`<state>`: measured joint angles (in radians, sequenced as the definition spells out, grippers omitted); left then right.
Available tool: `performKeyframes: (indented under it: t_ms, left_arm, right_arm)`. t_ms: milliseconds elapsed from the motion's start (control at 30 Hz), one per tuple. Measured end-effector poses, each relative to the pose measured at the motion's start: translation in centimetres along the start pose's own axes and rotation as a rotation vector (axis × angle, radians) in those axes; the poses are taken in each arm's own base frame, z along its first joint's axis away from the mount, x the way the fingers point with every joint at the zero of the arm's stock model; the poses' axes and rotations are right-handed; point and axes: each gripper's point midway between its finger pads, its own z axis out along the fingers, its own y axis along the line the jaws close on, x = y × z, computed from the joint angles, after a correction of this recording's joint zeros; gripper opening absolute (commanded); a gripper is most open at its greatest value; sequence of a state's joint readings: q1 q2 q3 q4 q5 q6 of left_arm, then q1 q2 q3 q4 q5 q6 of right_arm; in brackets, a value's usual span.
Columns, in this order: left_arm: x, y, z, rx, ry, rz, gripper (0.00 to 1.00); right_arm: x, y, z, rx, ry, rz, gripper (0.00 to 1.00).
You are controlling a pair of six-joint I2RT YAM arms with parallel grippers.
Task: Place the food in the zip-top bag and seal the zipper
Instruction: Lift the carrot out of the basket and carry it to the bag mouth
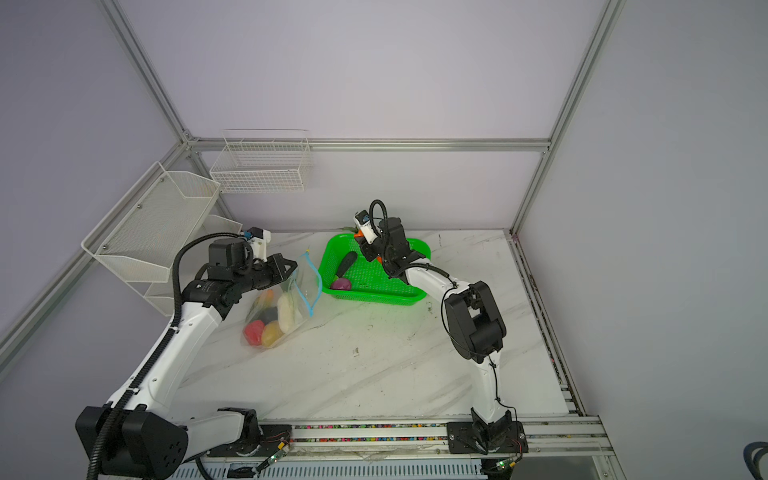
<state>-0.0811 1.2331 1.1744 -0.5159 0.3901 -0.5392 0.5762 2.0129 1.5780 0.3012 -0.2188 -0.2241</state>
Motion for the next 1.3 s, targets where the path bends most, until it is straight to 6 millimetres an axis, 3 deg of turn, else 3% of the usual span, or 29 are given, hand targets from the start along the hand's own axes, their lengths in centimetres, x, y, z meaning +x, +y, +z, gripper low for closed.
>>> performKeyframes:
  t_ms: [133,300,633,833,967,1300]
  left_arm:
    - [0.1,0.2,0.2,0.002,-0.003,-0.010,0.00]
    - [0.0,0.2,0.4,0.006,-0.012,-0.021,0.00]
    - [-0.3,0.0,0.4,0.013,-0.024,-0.018,0.00]
    - [-0.4,0.0,0.3,0.015,-0.028,-0.022,0.00]
    - [-0.4,-0.1,0.3,0.015,-0.031,-0.030,0.00]
    - [-0.7,-0.4,-0.6,0.019,-0.055,-0.021,0.00]
  right_arm:
    - [-3.2,3.9,-1.5,-0.046,-0.144,0.170,0.35]
    - [-4.9,7.9,-3.8,-0.118,-0.255,0.352,0.35]
    - [-9.9,9.9,-9.3,-0.224,-0.477,0.556,0.35]
    - [-12.0,13.3,-10.8,-0.326,-0.549,0.604,0.35]
    - [-12.2,15.2,-11.1,-0.373,-0.563,0.612,0.35]
    - [-8.3,16.8,-8.3,-0.382,-0.475,0.650,0.35]
